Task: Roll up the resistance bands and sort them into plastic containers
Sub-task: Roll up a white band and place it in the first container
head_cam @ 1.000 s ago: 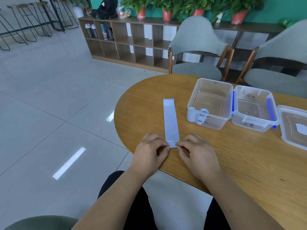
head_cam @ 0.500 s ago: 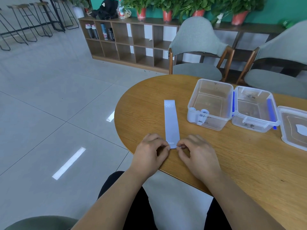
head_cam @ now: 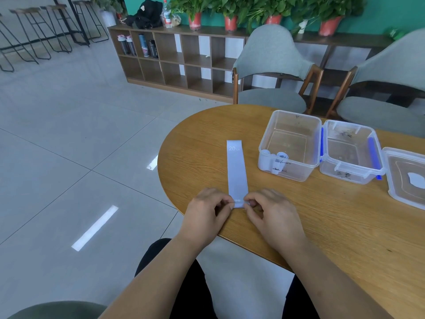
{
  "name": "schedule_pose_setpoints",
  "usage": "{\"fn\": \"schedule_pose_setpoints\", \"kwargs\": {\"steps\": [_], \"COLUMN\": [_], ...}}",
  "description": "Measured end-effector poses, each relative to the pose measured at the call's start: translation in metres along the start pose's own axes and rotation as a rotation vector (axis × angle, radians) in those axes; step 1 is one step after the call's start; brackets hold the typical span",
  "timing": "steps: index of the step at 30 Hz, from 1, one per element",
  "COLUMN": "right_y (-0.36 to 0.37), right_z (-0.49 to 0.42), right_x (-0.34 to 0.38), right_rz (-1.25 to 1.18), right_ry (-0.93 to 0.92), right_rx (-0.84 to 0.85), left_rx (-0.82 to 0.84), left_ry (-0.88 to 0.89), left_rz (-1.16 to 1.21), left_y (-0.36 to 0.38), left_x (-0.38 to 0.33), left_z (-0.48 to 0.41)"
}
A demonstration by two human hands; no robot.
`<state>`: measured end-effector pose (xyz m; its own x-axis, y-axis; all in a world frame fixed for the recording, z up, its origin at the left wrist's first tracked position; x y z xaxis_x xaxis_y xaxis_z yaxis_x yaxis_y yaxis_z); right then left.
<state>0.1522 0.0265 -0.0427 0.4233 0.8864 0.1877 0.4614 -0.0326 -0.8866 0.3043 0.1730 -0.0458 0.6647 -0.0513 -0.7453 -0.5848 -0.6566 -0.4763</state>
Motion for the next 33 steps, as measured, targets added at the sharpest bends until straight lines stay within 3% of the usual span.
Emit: {"fn": "schedule_pose_setpoints", "kwargs": {"steps": [23, 33], "right_y": [-0.0012, 0.0009], "right_z": [0.0005, -0.0018], "right_x": [0.0002, 0.0014], "right_rz": [-0.050, 0.051], "right_ry": [0.019, 0.008], "right_rx": [-0.003, -0.016], "left_rx": [0.017, -0.037], "left_ry": [0.034, -0.025], "left_rz": [-0.048, -0.084], "left_y": [0.0036, 0.0078], "left_x": [0.0029, -0.0053], "left_z": [0.0012, 0.0003]}}
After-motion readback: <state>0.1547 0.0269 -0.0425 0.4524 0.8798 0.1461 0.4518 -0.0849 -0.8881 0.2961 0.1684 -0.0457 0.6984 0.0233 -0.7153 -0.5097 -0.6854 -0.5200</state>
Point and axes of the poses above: each hand's wrist, its own z-axis away from the middle knuckle, its own y-axis out of the palm, x = y × z, the point moved 1 cm from there along -z, towards the middle knuckle, and after that the axes turned 15 degrees about z, right-handed, at the moved point
